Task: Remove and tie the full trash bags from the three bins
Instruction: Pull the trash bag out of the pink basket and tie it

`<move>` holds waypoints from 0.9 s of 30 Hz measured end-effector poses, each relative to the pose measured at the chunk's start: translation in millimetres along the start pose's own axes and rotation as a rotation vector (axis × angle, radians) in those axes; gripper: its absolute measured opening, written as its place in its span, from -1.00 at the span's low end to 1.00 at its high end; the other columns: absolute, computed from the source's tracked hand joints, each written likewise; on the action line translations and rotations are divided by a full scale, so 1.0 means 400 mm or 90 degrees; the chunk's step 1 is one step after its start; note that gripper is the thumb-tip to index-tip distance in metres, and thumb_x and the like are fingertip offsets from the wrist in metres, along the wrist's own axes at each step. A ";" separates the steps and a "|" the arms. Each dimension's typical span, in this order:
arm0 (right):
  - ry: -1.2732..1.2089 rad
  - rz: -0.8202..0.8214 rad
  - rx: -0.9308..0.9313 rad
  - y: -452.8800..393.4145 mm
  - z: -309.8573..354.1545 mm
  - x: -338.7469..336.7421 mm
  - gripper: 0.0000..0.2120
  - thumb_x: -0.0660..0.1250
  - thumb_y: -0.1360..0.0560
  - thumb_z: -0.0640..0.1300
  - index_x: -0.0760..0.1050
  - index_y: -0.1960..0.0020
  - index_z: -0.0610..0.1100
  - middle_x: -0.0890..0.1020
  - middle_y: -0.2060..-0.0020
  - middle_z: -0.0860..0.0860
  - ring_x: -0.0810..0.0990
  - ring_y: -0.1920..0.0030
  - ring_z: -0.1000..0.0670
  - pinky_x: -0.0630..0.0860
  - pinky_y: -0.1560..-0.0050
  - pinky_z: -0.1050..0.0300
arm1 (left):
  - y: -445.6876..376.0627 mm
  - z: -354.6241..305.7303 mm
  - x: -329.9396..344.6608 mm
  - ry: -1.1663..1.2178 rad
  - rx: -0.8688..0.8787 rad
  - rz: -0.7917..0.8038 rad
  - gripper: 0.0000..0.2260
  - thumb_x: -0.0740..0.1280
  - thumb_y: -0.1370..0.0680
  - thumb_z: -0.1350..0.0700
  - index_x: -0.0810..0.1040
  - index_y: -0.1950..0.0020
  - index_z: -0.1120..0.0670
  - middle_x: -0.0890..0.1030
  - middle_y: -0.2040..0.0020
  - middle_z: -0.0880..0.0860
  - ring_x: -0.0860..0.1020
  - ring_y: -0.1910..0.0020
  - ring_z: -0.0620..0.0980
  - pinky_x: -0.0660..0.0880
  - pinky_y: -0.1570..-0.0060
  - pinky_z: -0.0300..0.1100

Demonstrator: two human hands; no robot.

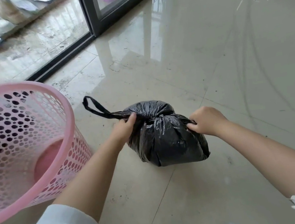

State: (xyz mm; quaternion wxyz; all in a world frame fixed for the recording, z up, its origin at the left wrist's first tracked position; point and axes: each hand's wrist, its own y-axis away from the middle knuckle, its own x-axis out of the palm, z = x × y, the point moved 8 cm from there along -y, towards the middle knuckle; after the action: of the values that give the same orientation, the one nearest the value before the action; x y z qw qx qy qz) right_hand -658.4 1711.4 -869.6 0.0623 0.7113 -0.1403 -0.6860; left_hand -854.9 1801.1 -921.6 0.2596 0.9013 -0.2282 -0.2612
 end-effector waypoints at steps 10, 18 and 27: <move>-0.095 0.153 0.033 0.017 -0.025 0.056 -0.68 0.18 -0.47 -0.16 0.23 0.44 -0.06 0.45 0.37 -0.08 0.44 0.21 -0.10 0.30 0.28 0.09 | 0.030 -0.156 -0.024 0.518 0.143 -0.027 -0.81 0.03 -0.65 0.20 0.40 0.05 0.17 0.61 0.29 0.11 0.61 0.18 0.04 0.54 0.06 -0.13; -0.136 0.055 0.026 0.002 0.002 0.008 -0.78 0.17 -0.53 -0.17 0.56 0.05 -0.24 0.59 0.18 -0.16 0.53 0.08 -0.15 0.31 0.19 0.11 | 0.085 -0.249 0.057 0.058 0.258 0.140 -0.77 0.00 -0.66 0.13 0.33 0.15 0.08 0.28 0.49 0.02 0.27 0.61 -0.15 0.23 0.56 -0.26; -0.508 -0.138 0.215 -0.005 -0.072 -0.059 -0.69 0.13 -0.58 -0.13 0.55 -0.04 -0.33 0.47 0.09 -0.09 0.48 0.06 -0.04 0.40 0.07 0.32 | 0.083 -0.154 0.084 -0.605 0.203 0.128 -0.44 0.36 -0.44 -0.13 0.26 -0.26 0.18 0.48 -0.13 0.15 0.45 -0.12 0.16 0.39 -0.01 -0.06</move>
State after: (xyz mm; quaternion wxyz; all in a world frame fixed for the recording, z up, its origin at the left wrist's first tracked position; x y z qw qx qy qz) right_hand -630.0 1717.0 -846.1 -0.1858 0.4015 -0.1883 -0.8768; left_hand -802.4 1778.9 -869.0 0.0100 0.6846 -0.4439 -0.5780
